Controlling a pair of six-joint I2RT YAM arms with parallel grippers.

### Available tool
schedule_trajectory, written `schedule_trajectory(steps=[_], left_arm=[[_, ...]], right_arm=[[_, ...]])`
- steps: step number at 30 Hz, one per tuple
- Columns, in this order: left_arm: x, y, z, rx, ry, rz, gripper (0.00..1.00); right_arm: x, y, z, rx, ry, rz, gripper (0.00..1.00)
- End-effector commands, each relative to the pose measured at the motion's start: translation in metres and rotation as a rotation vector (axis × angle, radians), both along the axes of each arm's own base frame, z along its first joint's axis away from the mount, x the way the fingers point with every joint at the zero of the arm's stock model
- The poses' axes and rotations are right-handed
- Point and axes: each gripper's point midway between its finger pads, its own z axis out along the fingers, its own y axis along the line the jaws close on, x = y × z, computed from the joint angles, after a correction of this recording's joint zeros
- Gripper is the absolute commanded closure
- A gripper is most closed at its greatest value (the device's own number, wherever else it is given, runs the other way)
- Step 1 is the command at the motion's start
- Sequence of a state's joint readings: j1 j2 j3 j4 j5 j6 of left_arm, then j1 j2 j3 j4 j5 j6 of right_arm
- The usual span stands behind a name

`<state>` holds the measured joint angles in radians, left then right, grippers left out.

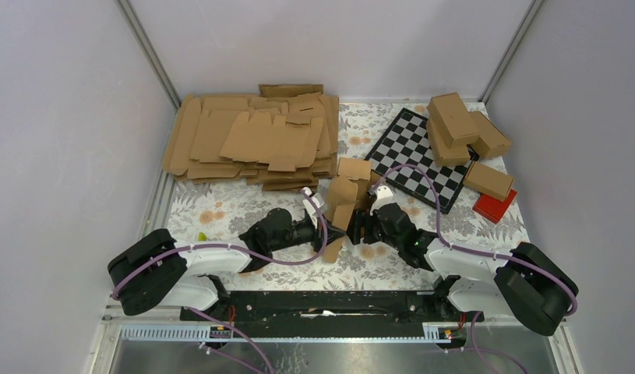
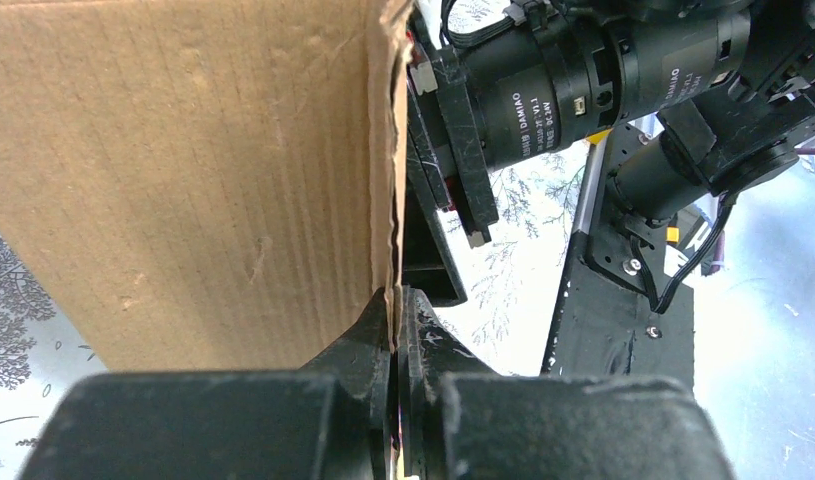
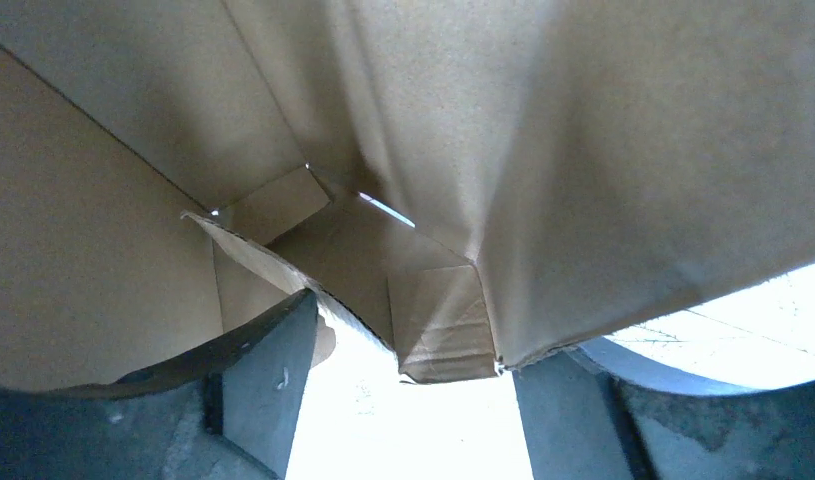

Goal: Fold the paper box

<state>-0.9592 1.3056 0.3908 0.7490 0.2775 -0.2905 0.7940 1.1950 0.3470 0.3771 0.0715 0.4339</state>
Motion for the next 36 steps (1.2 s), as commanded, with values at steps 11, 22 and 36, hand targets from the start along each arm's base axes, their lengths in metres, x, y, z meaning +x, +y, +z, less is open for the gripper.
schedule_trajectory(steps=[11,22,36], left_arm=[[0.015,0.018,0.006,0.063,0.051,0.146,0.82],[0.024,0.051,-0.002,0.217,0.129,0.329,0.91],[0.040,0.066,0.014,0.236,0.082,0.442,0.46]], right_arm=[[0.013,-0.008,0.021,-0.009,-0.082,-0.063,0.26],[0.017,-0.007,0.016,-0.038,-0.091,-0.059,0.28],[0.017,-0.006,0.017,-0.050,-0.104,-0.032,0.29]])
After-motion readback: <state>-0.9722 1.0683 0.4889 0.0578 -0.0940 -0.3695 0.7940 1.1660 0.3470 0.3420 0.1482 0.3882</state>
